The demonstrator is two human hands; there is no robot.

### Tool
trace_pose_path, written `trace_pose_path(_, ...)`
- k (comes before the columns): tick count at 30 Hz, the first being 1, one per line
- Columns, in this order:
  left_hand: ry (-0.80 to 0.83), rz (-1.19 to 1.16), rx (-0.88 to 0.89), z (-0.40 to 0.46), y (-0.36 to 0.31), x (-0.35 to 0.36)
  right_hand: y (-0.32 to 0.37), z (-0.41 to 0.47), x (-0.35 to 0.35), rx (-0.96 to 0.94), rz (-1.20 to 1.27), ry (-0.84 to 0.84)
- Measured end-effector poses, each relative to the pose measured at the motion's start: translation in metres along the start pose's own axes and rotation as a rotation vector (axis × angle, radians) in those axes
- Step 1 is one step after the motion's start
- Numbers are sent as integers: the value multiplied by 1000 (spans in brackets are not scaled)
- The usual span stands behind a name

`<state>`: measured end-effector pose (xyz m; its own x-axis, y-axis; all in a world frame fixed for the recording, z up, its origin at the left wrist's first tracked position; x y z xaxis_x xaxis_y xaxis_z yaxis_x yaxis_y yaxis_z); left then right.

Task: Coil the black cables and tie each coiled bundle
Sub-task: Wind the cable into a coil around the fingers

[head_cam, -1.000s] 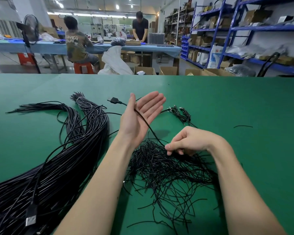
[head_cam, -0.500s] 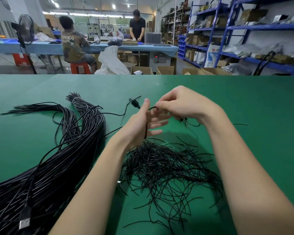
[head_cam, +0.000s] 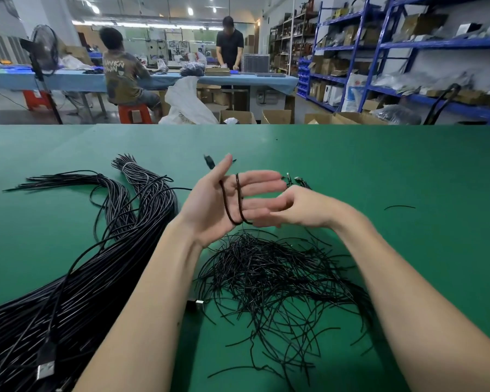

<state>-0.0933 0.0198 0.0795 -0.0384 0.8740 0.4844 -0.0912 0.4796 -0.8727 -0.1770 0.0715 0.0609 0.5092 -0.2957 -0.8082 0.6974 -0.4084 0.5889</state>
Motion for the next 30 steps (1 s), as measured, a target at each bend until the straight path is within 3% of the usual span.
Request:
trace_pose_path(6, -7, 450, -267, 5, 44, 2, 27, 17, -55, -82, -301, -170)
trace_pose_path(11, -281, 467, -180, 15, 34, -18, 60, 17, -67, -93, -349, -262)
trace_pose_path(17, -356, 71, 50, 14, 1, -29, 49, -4, -38, -32, 366, -238)
trace_pose_path(22, -387, -190, 220, 3, -26, -46, 22, -26, 20, 67, 619, 111)
trace_pose_path(30, -165, -398, 305, -3, -43, -22, 14, -32, 48, 98, 952, 223)
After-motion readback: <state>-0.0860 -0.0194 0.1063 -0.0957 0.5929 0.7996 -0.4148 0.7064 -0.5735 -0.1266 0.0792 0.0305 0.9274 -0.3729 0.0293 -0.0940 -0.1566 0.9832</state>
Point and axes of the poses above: each hand's wrist, its own z-axis towards the middle knuckle, its own x-axis out of the palm, y = z × x, the point moved 10 cm from there along z, towards the middle knuckle, and after that the axes turned 7 degrees about -y, right-handed, at the moved point
